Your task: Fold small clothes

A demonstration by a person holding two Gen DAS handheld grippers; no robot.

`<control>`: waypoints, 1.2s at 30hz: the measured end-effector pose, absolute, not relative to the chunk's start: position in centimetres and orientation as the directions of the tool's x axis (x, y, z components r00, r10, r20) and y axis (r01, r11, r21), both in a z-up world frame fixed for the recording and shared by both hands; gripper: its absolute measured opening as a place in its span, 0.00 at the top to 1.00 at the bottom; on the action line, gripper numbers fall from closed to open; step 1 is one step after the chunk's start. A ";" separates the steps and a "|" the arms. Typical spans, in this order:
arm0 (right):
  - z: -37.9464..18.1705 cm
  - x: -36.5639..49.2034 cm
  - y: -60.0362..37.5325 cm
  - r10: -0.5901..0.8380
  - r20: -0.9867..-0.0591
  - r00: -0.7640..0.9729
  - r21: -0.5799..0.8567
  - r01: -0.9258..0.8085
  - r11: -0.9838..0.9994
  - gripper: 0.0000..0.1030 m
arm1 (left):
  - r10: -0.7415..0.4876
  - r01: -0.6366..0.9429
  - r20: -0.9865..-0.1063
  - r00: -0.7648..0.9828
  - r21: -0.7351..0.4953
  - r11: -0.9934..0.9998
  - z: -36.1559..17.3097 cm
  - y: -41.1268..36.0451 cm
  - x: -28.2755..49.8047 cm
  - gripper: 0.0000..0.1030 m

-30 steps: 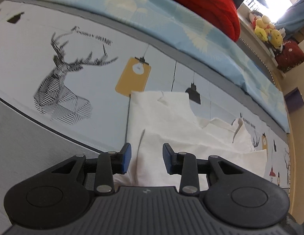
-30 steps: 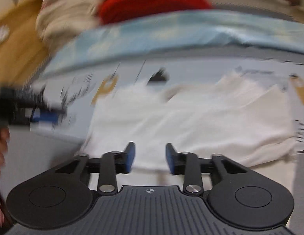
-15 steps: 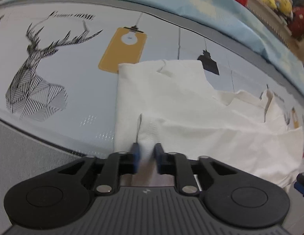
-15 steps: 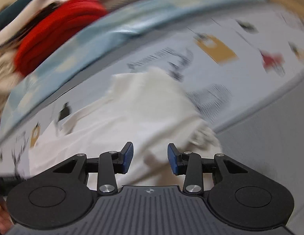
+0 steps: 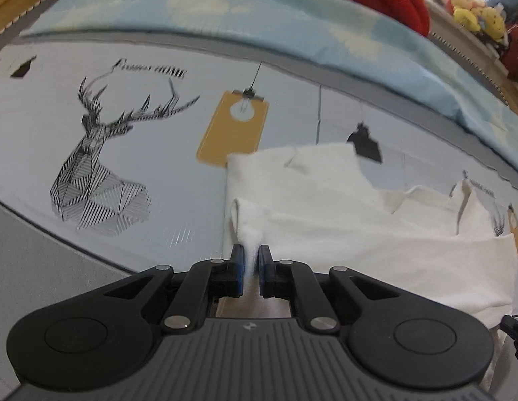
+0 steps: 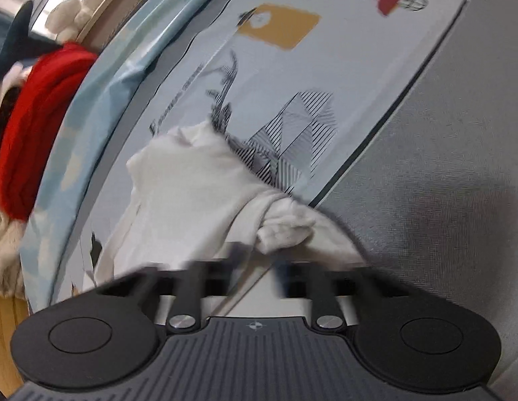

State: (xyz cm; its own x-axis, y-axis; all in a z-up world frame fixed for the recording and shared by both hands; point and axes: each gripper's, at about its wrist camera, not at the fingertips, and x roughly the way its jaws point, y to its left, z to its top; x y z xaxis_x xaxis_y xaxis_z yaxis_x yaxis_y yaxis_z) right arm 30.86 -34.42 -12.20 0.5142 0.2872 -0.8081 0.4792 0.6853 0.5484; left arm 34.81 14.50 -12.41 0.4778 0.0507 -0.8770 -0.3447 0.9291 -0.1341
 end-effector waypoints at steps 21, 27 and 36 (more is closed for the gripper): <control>-12.0 30.6 -34.6 0.248 -0.794 0.555 0.571 0.541 0.617 0.85 | 0.025 -0.338 -0.886 0.463 -0.151 0.929 -11.5 14.5 34.8 0.89; -12.6 31.4 -34.6 0.245 -0.797 0.552 0.570 0.553 0.607 0.87 | -0.017 -0.275 -0.890 0.456 -0.159 0.948 -11.8 13.5 34.8 0.89; -10.1 28.9 -37.3 0.139 -0.818 0.559 0.518 0.610 0.600 1.00 | -0.042 -0.197 -0.898 0.439 -0.142 0.970 -12.4 11.9 35.1 0.89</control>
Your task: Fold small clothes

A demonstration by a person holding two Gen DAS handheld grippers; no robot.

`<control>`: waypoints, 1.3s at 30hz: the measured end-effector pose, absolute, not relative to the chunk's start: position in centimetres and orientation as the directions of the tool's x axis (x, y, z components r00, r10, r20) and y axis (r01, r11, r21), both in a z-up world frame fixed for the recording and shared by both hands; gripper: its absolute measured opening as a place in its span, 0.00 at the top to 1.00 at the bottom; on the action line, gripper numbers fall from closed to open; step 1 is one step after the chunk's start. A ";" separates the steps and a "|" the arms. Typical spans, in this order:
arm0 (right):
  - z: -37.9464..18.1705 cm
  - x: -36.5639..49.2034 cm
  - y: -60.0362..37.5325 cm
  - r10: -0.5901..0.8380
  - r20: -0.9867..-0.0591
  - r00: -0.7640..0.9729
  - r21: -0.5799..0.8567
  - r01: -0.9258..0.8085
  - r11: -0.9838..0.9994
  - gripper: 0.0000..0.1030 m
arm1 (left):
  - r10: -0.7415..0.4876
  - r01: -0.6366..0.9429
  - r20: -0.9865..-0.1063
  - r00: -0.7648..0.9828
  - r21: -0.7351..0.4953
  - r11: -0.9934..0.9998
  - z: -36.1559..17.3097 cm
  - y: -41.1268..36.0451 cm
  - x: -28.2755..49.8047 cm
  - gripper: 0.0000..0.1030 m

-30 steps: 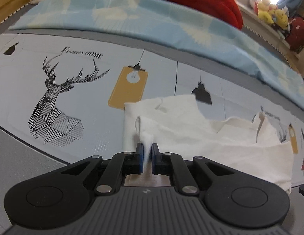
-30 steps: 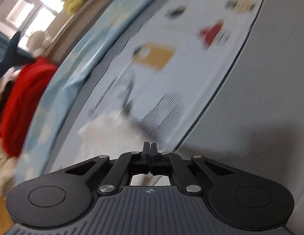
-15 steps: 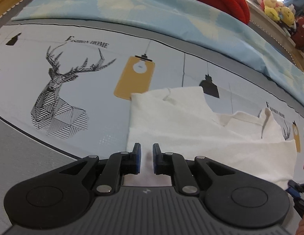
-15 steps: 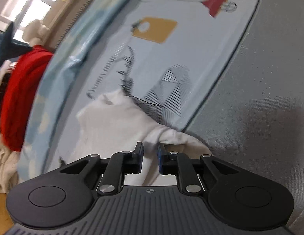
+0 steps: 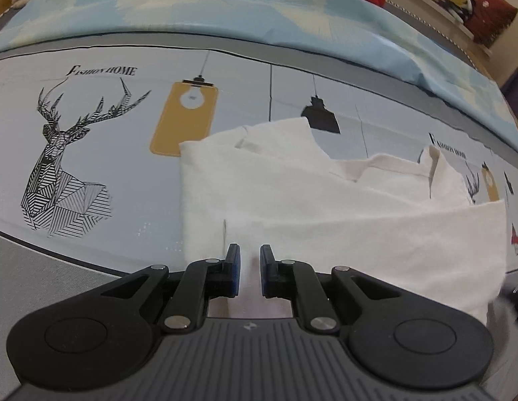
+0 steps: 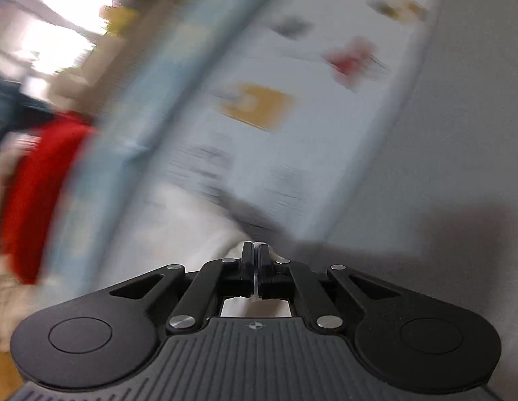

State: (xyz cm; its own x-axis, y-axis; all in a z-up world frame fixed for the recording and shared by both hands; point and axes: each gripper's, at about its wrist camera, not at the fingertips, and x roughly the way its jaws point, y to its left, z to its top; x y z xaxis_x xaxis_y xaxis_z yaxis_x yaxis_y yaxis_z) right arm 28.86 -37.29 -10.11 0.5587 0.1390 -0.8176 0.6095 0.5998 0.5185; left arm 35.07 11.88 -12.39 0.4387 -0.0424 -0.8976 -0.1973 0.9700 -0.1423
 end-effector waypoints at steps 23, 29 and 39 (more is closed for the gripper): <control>-10.5 37.5 -35.8 0.186 -0.741 0.645 0.495 0.338 0.800 0.57 | -0.097 -0.344 -0.884 0.457 -0.276 0.897 -14.7 17.0 36.2 0.77; -10.7 38.4 -34.8 0.179 -0.750 0.637 0.455 0.300 0.838 0.57 | -0.112 -0.282 -0.896 0.430 -0.251 0.926 -16.3 15.3 37.1 0.77; -10.8 39.3 -34.2 0.169 -0.743 0.647 0.436 0.278 0.856 0.57 | 0.077 -0.315 -0.867 0.492 -0.096 0.944 -13.5 15.4 37.0 1.00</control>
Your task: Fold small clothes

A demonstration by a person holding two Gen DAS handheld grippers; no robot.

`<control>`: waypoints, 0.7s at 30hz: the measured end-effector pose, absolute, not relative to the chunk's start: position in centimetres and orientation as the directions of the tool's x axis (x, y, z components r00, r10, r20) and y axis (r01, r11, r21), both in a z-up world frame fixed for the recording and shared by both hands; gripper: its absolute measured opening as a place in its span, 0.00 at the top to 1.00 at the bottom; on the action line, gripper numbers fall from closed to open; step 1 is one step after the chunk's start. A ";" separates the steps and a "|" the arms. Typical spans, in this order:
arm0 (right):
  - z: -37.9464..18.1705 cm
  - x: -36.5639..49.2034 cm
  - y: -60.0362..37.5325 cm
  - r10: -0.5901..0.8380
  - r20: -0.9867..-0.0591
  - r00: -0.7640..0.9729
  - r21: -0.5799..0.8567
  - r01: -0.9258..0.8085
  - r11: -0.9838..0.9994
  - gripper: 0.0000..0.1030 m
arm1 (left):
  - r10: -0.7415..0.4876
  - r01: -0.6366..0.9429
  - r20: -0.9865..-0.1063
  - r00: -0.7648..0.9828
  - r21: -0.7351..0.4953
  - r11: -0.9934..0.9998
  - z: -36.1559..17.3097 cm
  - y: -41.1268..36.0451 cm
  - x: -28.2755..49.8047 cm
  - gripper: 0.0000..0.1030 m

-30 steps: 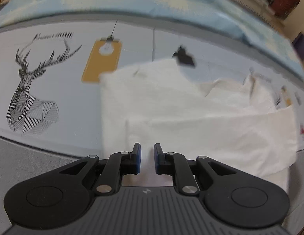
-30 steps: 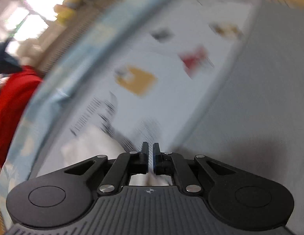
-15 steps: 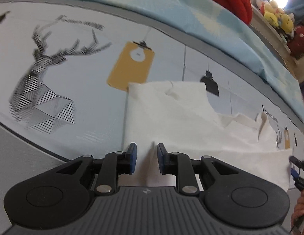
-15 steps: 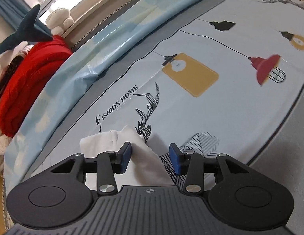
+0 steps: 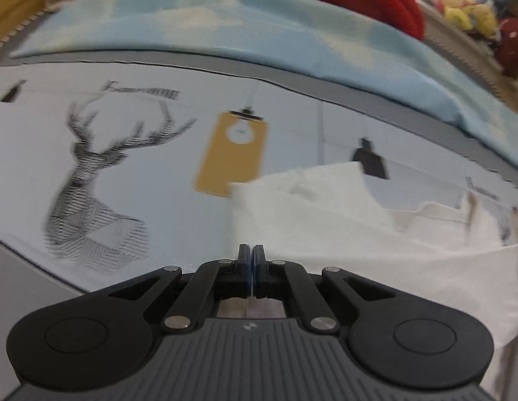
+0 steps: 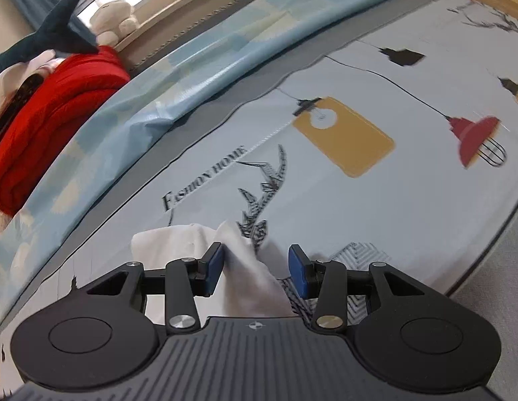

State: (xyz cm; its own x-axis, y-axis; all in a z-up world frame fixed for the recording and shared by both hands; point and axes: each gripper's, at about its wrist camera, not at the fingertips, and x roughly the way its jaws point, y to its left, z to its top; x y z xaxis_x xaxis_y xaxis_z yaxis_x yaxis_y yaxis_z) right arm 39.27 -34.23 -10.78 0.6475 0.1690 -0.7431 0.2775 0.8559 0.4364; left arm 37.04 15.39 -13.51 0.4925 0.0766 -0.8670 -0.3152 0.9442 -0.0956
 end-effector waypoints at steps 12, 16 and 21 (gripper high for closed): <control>-9.9 39.0 -33.1 0.107 -0.683 0.722 0.380 0.227 0.897 0.98 | -0.042 -0.252 -0.872 0.487 -0.187 0.950 -12.7 15.2 36.6 0.90; -9.5 38.6 -34.4 0.022 -0.722 0.692 0.340 0.327 0.882 0.90 | -0.124 -0.153 -0.886 0.446 -0.212 0.965 -12.9 13.6 36.2 0.90; -6.6 36.8 -32.8 0.263 -0.675 0.689 0.422 0.068 0.904 0.84 | -0.129 -0.107 -0.902 0.412 -0.188 0.976 -13.5 12.9 35.3 0.90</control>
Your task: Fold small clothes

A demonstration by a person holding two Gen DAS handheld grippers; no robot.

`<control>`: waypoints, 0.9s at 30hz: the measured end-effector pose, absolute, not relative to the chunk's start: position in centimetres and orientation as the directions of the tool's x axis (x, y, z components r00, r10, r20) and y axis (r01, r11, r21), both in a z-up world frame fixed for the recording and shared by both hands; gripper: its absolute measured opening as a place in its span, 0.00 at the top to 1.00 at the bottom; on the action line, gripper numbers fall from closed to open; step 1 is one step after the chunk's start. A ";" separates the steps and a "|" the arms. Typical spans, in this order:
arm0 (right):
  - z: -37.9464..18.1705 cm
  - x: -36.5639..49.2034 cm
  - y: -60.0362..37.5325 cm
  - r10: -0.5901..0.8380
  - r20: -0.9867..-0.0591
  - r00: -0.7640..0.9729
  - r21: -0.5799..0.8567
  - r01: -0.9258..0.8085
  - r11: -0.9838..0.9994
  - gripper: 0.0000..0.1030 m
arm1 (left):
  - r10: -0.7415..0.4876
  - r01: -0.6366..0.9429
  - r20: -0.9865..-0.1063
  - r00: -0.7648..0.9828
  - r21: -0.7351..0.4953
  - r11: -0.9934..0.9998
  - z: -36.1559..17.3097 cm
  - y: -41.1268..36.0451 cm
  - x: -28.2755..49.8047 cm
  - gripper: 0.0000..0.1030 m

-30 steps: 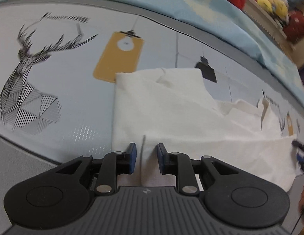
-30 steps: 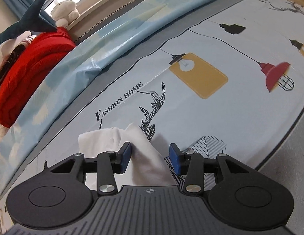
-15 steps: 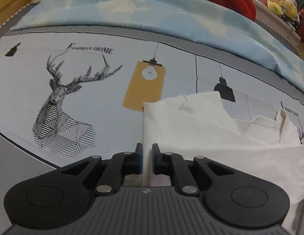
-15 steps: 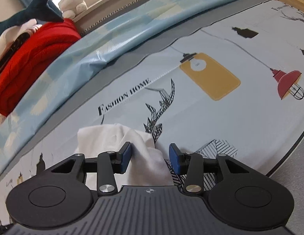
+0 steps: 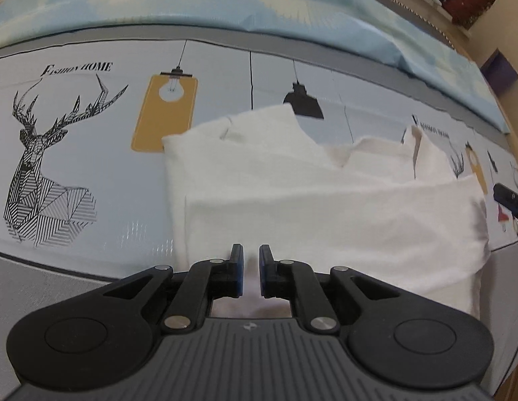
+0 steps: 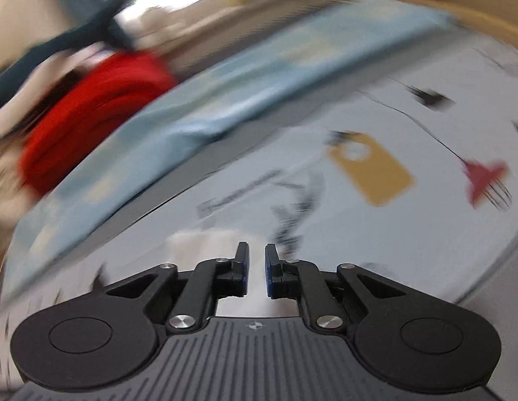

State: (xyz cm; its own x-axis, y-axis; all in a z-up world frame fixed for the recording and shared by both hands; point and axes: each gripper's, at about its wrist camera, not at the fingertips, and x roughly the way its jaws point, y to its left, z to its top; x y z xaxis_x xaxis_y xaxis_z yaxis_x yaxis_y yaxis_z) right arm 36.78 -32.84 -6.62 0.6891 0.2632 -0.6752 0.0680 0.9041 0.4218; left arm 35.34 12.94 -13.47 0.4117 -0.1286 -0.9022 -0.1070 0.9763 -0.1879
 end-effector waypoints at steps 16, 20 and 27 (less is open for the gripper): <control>-9.3 32.9 -33.4 0.114 -0.904 0.411 0.173 0.108 0.979 0.56 | -0.021 -0.212 -0.928 0.373 -0.107 0.971 -14.9 13.6 31.6 0.77; -1.3 29.3 -33.2 0.093 -0.784 0.614 0.181 0.082 0.980 0.58 | 0.030 -0.145 -0.874 0.486 -0.046 0.988 -9.0 12.2 28.4 0.76; 6.9 19.3 -35.4 0.163 -0.668 0.726 0.277 0.040 0.960 0.58 | 0.006 -0.041 -0.686 0.727 -0.035 0.999 0.5 9.1 15.7 0.31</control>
